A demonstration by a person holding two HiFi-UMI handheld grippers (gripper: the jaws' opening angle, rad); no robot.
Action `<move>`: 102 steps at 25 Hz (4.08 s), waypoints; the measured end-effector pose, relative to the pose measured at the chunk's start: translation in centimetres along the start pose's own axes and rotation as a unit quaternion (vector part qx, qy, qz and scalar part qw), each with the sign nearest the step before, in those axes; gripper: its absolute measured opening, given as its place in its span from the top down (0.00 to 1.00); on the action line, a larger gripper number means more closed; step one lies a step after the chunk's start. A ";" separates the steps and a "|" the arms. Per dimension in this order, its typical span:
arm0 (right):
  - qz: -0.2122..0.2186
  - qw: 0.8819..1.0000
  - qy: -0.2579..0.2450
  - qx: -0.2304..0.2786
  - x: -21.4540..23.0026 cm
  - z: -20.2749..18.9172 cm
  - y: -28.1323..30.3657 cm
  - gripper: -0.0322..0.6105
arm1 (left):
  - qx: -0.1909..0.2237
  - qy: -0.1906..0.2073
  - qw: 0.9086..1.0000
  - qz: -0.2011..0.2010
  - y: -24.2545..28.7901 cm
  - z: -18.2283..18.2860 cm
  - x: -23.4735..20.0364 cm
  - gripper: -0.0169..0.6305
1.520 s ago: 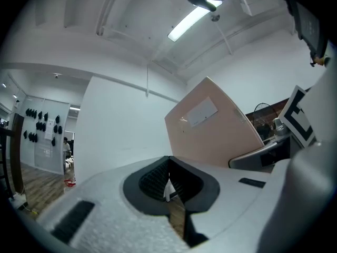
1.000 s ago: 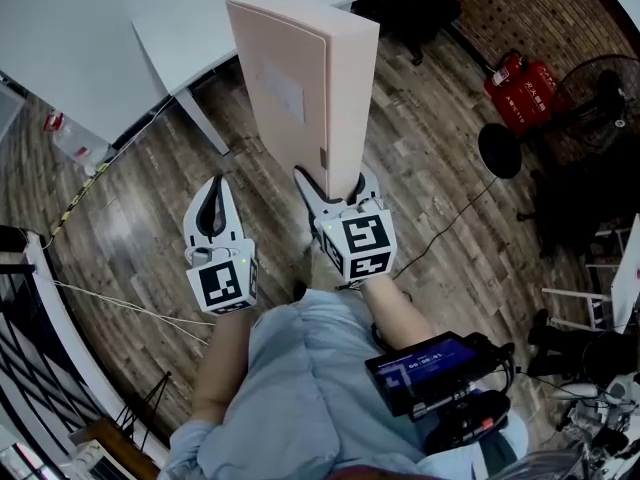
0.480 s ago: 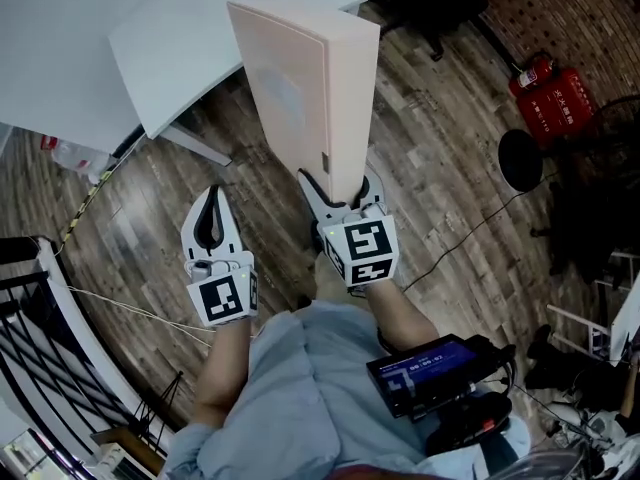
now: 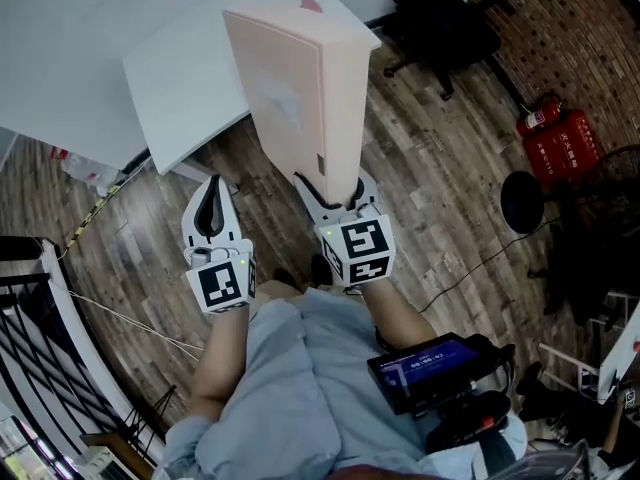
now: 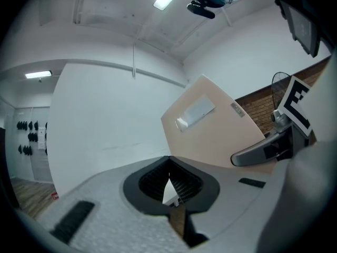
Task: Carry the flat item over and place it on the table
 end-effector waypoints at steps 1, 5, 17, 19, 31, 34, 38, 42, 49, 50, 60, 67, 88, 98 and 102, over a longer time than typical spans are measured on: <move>0.004 1.000 -0.001 0.000 0.2 0.3 0.6 0.50 | 0.000 -0.002 1.000 0.003 0.5 0.0 -0.2 0.97; 0.015 1.000 0.000 -0.008 0.9 0.6 3.2 0.50 | -0.006 -0.007 1.000 0.023 2.4 -0.8 -1.9 0.97; 0.073 0.996 -0.011 -0.054 5.3 2.8 18.9 0.50 | -0.027 -0.021 0.996 0.080 15.7 -5.7 -8.4 0.97; 0.087 0.995 -0.009 -0.056 6.0 3.7 22.9 0.50 | -0.027 -0.013 0.996 0.090 18.8 -6.3 -10.1 0.97; 0.158 0.986 -0.037 -0.040 7.4 11.0 41.7 0.50 | 0.017 -0.002 0.990 0.143 33.1 -5.7 -20.5 0.97; 0.171 0.984 -0.044 -0.038 7.7 12.2 44.1 0.50 | 0.025 0.008 0.989 0.147 35.0 -5.3 -21.4 0.97; 0.195 0.979 -0.039 -0.036 8.5 13.3 46.6 0.50 | 0.023 0.010 0.986 0.168 37.3 -5.2 -22.2 0.97; 0.217 0.974 -0.039 -0.047 10.2 14.1 48.6 0.50 | 0.014 0.007 0.983 0.184 39.4 -5.1 -21.8 0.97; 0.251 0.963 -0.018 -0.094 12.0 13.6 52.4 0.50 | -0.022 -0.002 0.977 0.211 42.4 -6.7 -21.9 0.97; 0.256 0.961 -0.014 -0.104 12.1 13.3 52.8 0.50 | -0.028 -0.004 0.976 0.214 42.7 -7.1 -21.9 0.97; 0.302 0.930 0.057 -0.202 13.7 7.7 55.7 0.50 | -0.096 -0.013 0.968 0.230 45.2 -12.2 -21.0 0.97; 0.330 0.889 0.186 -0.258 14.3 4.7 57.5 0.50 | -0.129 -0.017 0.963 0.235 46.8 -14.2 -21.5 0.97; 0.347 0.793 0.344 -0.365 17.1 0.5 62.8 0.39 | -0.149 -0.007 0.958 0.244 48.5 -16.4 -23.9 0.97; 0.303 0.832 0.284 -0.369 18.1 0.4 63.3 0.29 | -0.155 -0.007 0.957 0.245 48.3 -16.6 -23.8 0.97; 0.283 0.848 0.260 -0.366 18.4 0.0 63.4 0.25 | -0.157 -0.009 0.957 0.244 48.0 -16.7 -23.7 0.97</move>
Point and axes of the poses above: the fingertips, and each gripper's own axes: y forward along the fingers, x to its right, z out of its top, the point moved 7 cm from there along -y, backward along the fingers, and after that the axes turned 15 degrees about z, right-handed, at the moved point
